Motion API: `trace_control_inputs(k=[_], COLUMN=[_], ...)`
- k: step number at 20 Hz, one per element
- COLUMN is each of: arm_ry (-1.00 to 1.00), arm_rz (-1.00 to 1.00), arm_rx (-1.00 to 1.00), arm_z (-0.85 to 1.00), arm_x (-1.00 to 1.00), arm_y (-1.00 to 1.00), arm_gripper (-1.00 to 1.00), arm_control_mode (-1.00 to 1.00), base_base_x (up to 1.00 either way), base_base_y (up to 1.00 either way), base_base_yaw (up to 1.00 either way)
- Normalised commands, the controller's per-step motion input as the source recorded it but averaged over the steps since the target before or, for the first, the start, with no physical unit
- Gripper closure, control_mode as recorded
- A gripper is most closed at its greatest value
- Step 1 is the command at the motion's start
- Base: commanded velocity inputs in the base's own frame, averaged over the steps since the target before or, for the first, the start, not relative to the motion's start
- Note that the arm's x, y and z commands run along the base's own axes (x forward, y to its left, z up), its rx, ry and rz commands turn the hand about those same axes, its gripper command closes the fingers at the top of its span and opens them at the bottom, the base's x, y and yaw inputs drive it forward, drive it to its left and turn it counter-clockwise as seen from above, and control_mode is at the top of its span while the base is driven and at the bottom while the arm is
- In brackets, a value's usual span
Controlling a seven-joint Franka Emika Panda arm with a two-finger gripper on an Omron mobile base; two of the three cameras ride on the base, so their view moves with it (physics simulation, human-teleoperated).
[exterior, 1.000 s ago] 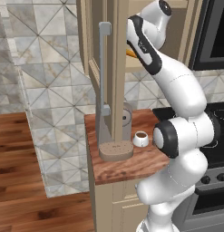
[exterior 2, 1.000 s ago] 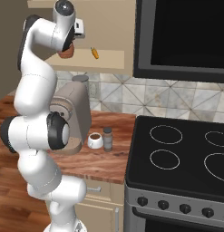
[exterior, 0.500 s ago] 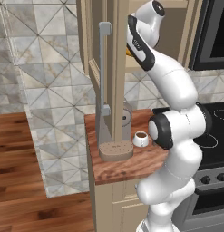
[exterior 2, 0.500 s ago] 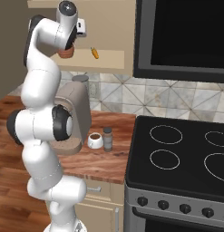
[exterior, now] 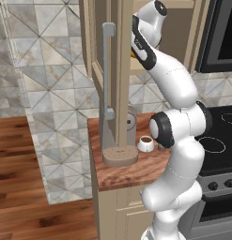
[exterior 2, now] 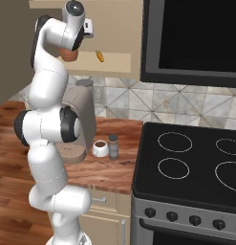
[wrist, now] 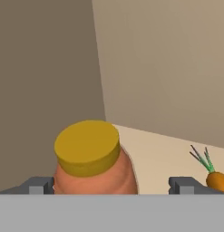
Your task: Pick the cinnamon and honey bottle from the cabinet and place them next to the mug.
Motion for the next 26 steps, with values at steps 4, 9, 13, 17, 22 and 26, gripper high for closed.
trace_control_inputs(k=[4,9,13,17,22,26], arm_ry=[0.0,0.0,0.0,0.0,0.0,0.03], arm_rz=[0.02,0.09,0.11,0.1,0.07,0.0], arm_rx=[0.0,0.0,0.0,0.0,0.0,0.0], arm_z=[0.0,0.0,0.0,0.0,0.0,-0.04], arm_x=[0.14,0.13,0.18,0.22,0.3,0.06], arm_y=[0.01,0.0,0.0,0.0,0.0,0.0], arm_gripper=[-1.0,-1.0,-1.0,-1.0,-1.0,-1.0], arm_control_mode=[-1.0,-1.0,-1.0,-1.0,-1.0,-1.0], base_base_x=[0.0,0.0,0.0,0.0,0.0,0.0], base_base_y=[0.0,0.0,0.0,0.0,0.0,0.0], base_base_yaw=[0.0,0.0,0.0,0.0,0.0,0.0])
